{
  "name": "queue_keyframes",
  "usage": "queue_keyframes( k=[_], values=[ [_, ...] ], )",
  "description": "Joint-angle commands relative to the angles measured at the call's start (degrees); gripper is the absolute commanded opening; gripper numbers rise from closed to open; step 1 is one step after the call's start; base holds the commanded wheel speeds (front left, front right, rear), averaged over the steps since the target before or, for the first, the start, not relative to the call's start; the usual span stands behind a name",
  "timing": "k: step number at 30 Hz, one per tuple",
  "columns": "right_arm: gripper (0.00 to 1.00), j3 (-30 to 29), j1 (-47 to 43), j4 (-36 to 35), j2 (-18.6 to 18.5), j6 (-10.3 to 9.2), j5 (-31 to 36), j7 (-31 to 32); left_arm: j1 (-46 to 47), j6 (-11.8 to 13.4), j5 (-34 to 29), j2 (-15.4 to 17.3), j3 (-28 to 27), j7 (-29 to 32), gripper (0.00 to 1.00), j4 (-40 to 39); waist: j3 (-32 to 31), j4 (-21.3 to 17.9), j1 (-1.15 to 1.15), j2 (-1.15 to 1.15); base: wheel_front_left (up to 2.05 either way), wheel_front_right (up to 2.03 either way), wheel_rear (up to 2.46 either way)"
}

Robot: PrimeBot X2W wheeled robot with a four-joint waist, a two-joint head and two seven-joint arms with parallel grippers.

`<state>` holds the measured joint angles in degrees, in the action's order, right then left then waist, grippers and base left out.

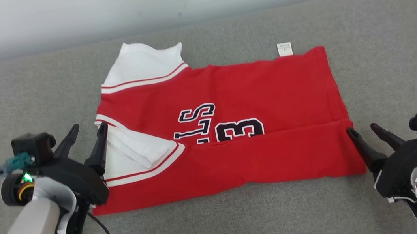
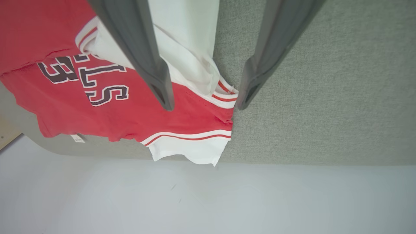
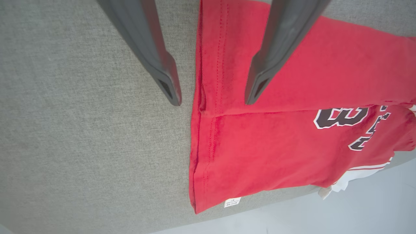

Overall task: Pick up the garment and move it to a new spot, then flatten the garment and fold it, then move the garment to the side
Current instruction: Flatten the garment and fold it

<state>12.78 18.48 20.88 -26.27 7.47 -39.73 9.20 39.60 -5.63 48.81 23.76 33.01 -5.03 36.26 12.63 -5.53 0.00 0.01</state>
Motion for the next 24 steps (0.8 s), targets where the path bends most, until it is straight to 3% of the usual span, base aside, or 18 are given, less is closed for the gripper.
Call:
queue_keyframes(
  k=[1,12,24],
  values=[
    [1.0,0.0,-1.3,0.3,-0.4,0.08,0.0,-0.8,-1.7,-0.3,-0.3,-0.2,-0.1,-1.2,1.0,0.2,-1.8,0.4,0.0,-0.01,0.0,0.0,0.0],
    [1.0,-1.2,-8.4,1.2,-0.1,0.08,-0.2,-4.6,-11.8,2.0,0.7,0.5,-0.1,-5.9,1.0,-5.6,-5.4,2.1,0.0,-0.01,0.0,0.0,0.0],
    [1.0,-3.3,-12.2,1.9,1.8,0.08,4.6,-6.4,-20.0,4.3,2.4,0.9,1.3,-4.1,1.0,-9.8,-6.0,2.9,0.0,-0.01,0.0,0.0,0.0]
  ],
)
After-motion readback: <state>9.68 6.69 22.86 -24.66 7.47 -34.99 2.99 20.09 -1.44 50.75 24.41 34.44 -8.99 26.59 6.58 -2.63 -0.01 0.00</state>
